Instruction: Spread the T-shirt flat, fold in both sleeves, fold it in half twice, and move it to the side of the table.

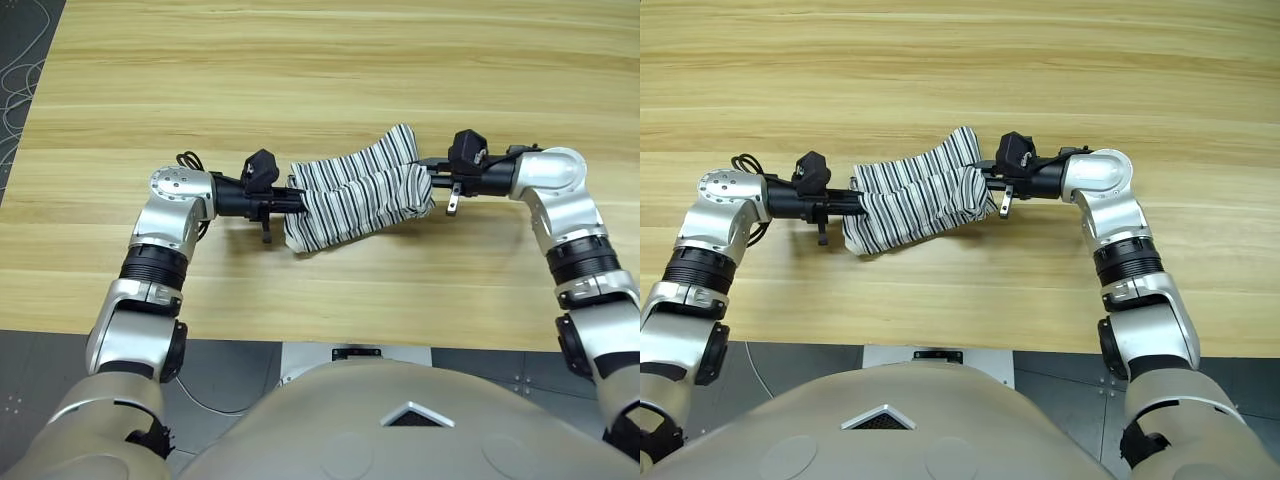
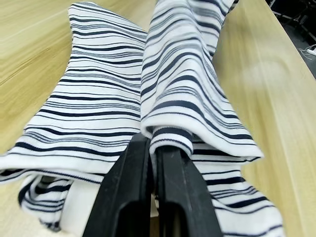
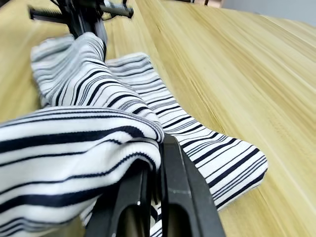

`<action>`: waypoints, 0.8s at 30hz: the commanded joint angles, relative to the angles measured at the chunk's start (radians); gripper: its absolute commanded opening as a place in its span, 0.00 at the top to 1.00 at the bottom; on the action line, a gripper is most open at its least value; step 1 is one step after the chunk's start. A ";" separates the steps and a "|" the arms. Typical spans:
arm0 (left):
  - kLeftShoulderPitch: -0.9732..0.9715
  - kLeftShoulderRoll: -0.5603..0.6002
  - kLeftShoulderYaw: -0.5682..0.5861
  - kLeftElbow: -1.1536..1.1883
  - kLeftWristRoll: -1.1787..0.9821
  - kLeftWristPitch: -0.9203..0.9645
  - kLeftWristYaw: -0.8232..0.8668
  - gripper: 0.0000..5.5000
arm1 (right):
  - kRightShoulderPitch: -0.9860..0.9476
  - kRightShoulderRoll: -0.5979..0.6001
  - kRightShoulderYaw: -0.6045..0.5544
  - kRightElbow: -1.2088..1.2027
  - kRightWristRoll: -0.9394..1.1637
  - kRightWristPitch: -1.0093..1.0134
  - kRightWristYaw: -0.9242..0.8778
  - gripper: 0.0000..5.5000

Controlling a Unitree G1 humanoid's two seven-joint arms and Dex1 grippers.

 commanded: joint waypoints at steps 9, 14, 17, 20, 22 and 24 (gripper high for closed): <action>-0.094 -0.093 0.053 0.290 0.134 -0.019 0.206 0.83 | -0.087 0.126 -0.007 0.313 -0.193 -0.082 -0.206 0.65; -0.113 -0.115 0.100 0.322 0.114 -0.021 0.191 0.83 | -0.104 0.199 -0.096 0.343 -0.088 -0.029 -0.163 0.65; -0.119 -0.134 0.099 0.349 0.135 -0.036 0.198 0.83 | -0.140 0.244 -0.142 0.385 -0.057 0.011 -0.174 0.65; -0.119 -0.145 0.091 0.363 0.155 -0.055 0.203 0.83 | -0.169 0.285 -0.183 0.414 -0.032 0.044 -0.177 0.65; -0.116 -0.151 0.085 0.371 0.168 -0.066 0.207 0.83 | -0.188 0.309 -0.205 0.436 -0.025 0.055 -0.188 0.65; -0.111 -0.157 0.079 0.376 0.172 -0.068 0.204 0.83 | -0.200 0.325 -0.216 0.456 -0.029 0.050 -0.204 0.65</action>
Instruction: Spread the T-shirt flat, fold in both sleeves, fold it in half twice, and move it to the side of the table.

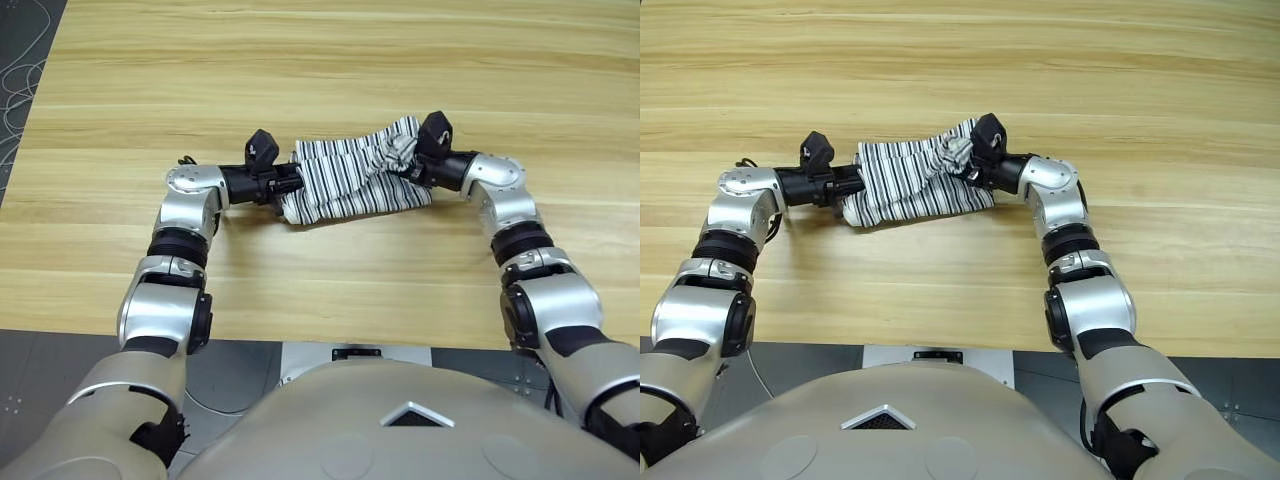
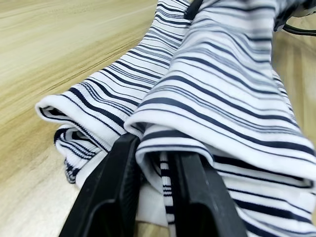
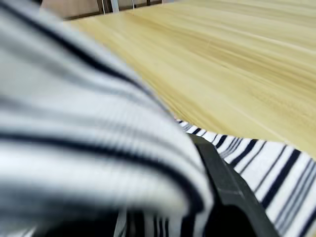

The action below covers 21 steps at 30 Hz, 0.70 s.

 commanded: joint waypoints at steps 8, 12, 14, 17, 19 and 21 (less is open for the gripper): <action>0.050 -0.020 -0.043 0.014 0.078 -0.005 0.003 0.83 | -0.097 0.067 -0.064 0.109 -0.033 -0.008 -0.145 0.65; 0.069 -0.020 -0.045 -0.003 0.074 0.001 -0.011 0.83 | -0.145 0.076 -0.063 0.190 -0.099 -0.003 -0.339 0.65; 0.079 -0.016 -0.045 -0.015 0.072 0.004 -0.017 0.83 | -0.163 0.077 -0.056 0.221 -0.134 0.000 -0.414 0.65; 0.097 -0.012 -0.044 -0.039 0.063 0.013 -0.039 0.83 | -0.178 0.077 -0.023 0.260 -0.206 0.003 -0.532 0.65; 0.107 -0.011 -0.046 -0.055 0.062 0.017 -0.048 0.83 | -0.182 0.080 -0.004 0.272 -0.246 -0.007 -0.580 0.65; 0.110 -0.011 -0.045 -0.063 0.063 0.019 -0.048 0.83 | -0.183 0.085 0.014 0.273 -0.277 -0.024 -0.603 0.65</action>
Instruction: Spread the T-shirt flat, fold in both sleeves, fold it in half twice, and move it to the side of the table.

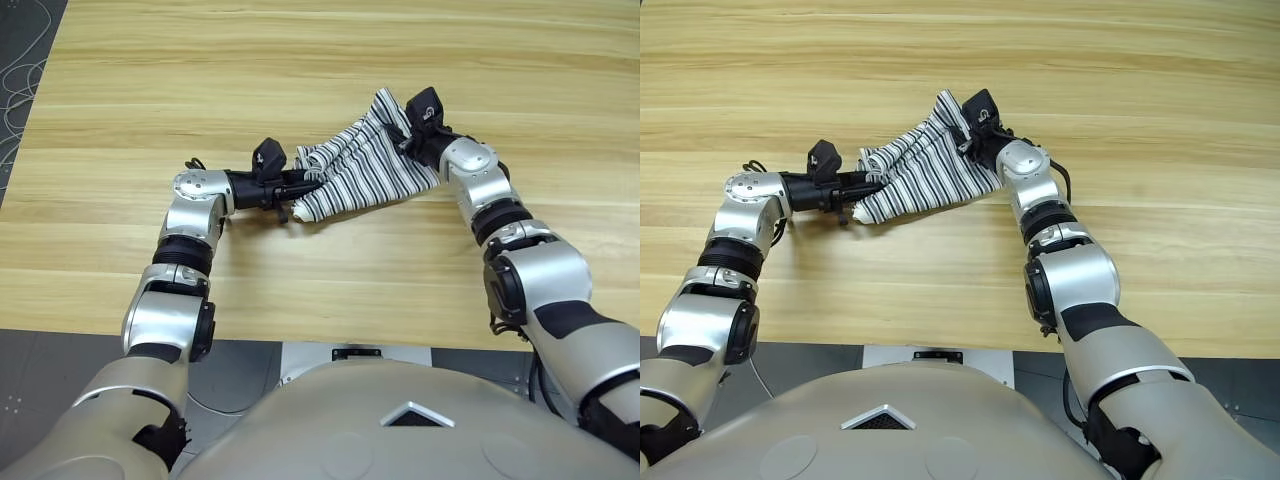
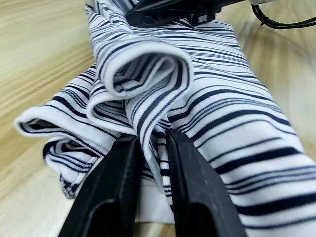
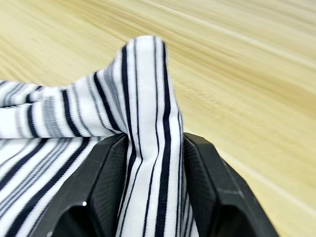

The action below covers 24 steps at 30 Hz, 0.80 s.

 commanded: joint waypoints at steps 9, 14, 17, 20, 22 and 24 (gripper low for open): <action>-0.013 -0.026 0.164 -0.101 -0.116 0.191 0.143 0.83 | -0.010 -0.087 0.185 -0.049 -0.314 -0.171 -0.403 0.65; 0.045 -0.041 0.228 -0.324 -0.158 0.264 0.280 0.83 | 0.011 -0.090 0.201 -0.100 -0.354 -0.219 -0.512 0.65; 0.102 -0.035 0.172 -0.407 -0.133 0.278 0.250 0.77 | 0.014 -0.088 0.197 -0.110 -0.352 -0.221 -0.515 0.64; 0.118 -0.027 0.154 -0.418 -0.111 0.275 0.270 0.70 | 0.010 -0.092 0.201 -0.118 -0.361 -0.218 -0.524 0.64; 0.116 -0.035 0.163 -0.418 -0.115 0.267 0.292 0.65 | 0.014 -0.101 0.205 -0.140 -0.377 -0.223 -0.560 0.64; 0.115 -0.046 0.152 -0.407 -0.070 0.192 0.346 0.62 | 0.025 -0.098 0.210 -0.180 -0.390 -0.248 -0.585 0.64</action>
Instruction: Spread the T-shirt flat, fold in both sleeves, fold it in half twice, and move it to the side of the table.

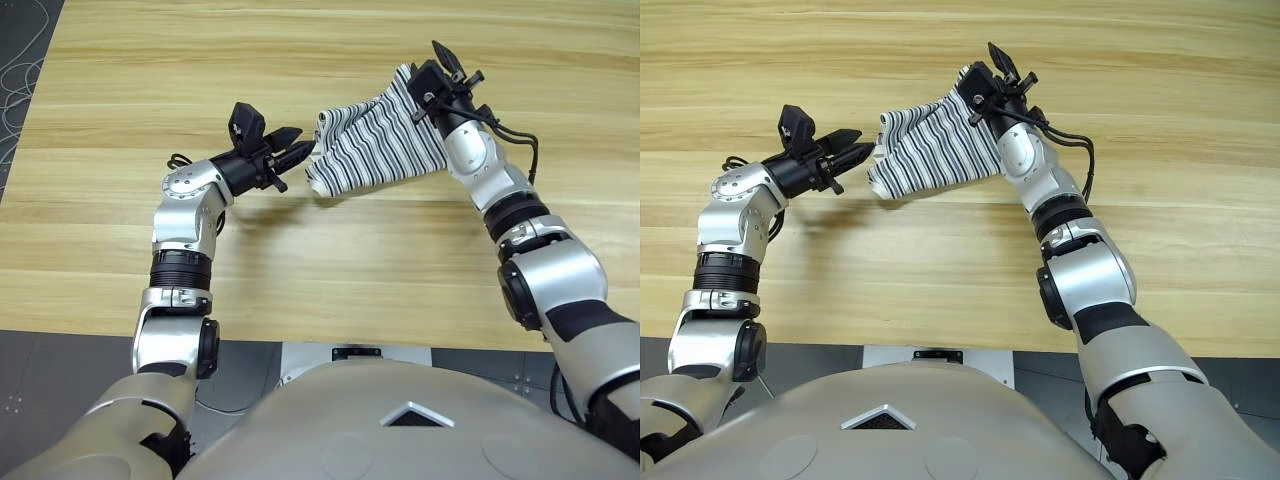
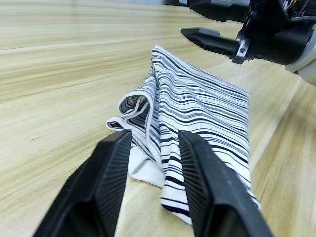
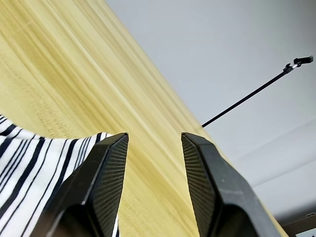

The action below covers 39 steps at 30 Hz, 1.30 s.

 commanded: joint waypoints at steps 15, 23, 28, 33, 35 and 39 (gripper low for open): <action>-0.158 -0.139 0.106 0.430 0.182 -0.571 0.568 0.62 | 0.125 0.232 -0.015 0.136 0.116 -0.074 0.191 0.64; -0.143 -0.121 0.140 0.486 0.156 -0.613 0.524 0.62 | 0.171 0.266 -0.101 0.201 0.206 -0.009 0.287 0.64; -0.149 -0.117 0.159 0.523 0.149 -0.628 0.521 0.62 | 0.172 0.230 -0.199 0.203 0.293 0.036 0.311 0.64; -0.162 -0.118 0.177 0.590 0.151 -0.646 0.546 0.62 | 0.184 0.150 -0.251 0.194 0.322 0.038 0.319 0.64; -0.166 -0.118 0.182 0.613 0.153 -0.653 0.564 0.62 | 0.193 0.122 -0.264 0.188 0.327 0.031 0.325 0.64; -0.176 -0.117 0.200 0.654 0.146 -0.662 0.595 0.62 | 0.225 0.042 -0.290 0.173 0.339 0.019 0.337 0.64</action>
